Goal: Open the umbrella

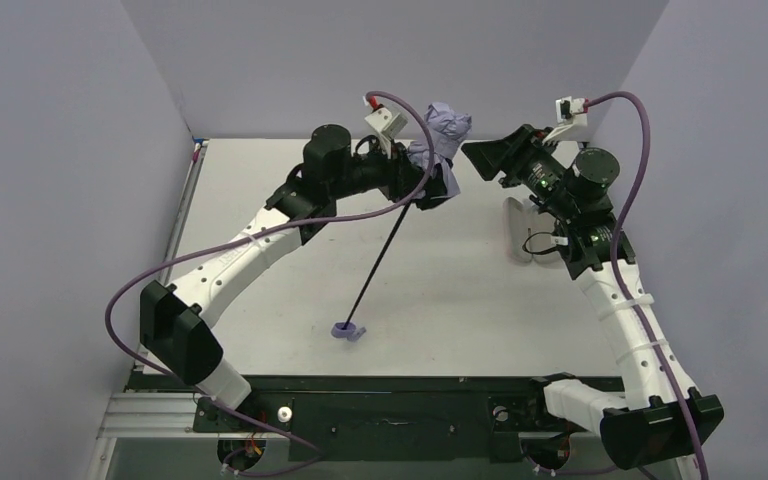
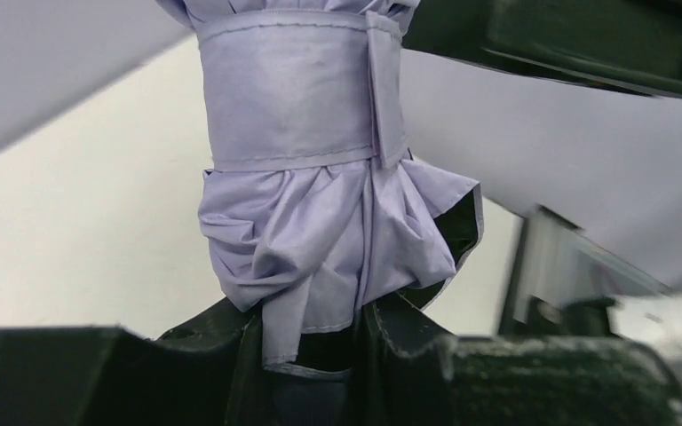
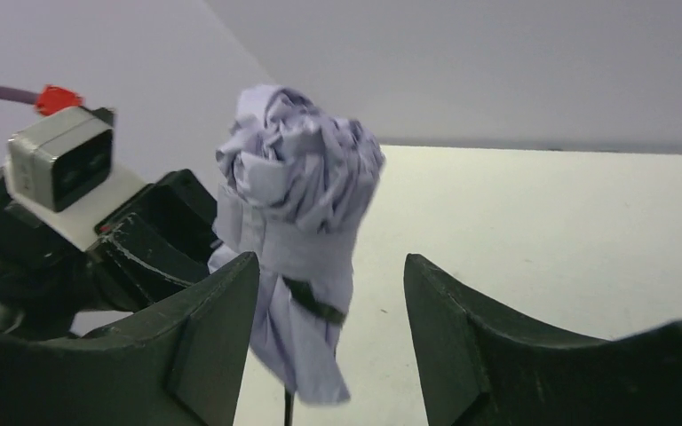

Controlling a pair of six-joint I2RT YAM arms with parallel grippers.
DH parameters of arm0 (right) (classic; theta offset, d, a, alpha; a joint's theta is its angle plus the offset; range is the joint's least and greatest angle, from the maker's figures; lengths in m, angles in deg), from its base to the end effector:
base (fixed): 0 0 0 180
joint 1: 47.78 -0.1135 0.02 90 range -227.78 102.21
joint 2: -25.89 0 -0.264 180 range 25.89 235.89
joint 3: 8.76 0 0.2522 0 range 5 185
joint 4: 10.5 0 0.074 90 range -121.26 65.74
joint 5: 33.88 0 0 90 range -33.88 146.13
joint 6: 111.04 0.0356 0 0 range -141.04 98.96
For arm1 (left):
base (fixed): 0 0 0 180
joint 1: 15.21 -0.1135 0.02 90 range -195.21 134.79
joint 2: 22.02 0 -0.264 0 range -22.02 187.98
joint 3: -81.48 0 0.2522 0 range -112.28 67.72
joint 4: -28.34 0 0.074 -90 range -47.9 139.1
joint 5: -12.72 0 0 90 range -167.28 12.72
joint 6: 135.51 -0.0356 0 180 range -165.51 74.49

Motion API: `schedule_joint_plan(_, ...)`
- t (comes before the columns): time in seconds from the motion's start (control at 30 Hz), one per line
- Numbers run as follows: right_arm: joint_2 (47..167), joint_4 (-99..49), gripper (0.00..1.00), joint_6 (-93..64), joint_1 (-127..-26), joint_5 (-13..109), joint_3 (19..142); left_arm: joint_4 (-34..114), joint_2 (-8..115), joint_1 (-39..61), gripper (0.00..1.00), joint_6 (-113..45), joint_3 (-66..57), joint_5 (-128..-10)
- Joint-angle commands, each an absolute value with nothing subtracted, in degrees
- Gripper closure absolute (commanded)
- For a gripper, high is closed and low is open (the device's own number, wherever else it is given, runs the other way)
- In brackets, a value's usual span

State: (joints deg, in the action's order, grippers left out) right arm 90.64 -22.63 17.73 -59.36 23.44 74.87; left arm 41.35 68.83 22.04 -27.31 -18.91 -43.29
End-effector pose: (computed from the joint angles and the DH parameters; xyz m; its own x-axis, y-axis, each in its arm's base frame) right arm 0.2403 0.0689 0.4461 -0.3450 0.4673 -0.8140 -0.6134 0.5442 0.5724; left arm 0.2872 -0.2434 0.4130 -0.3413 -0.0658 -0.9377 0.8837 0.3175 -0.3439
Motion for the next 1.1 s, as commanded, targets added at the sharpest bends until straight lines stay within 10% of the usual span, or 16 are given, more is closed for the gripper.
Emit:
schedule_joint_plan(0.0,87.74,-33.21,0.43,13.09,-58.92,32.34,76.50,45.16,65.18,25.31,1.00,-42.50,-22.62,-70.77)
schedule_joint_plan(0.63,87.39,-30.12,0.53,17.83,-67.89,33.80,73.75,37.07,63.00,36.86,1.00,-61.59,-16.17,-84.62)
schedule_joint_plan(1.07,89.57,-28.63,0.95,20.27,-67.92,38.02,73.01,36.24,61.73,38.84,1.00,-66.15,-13.75,-86.68)
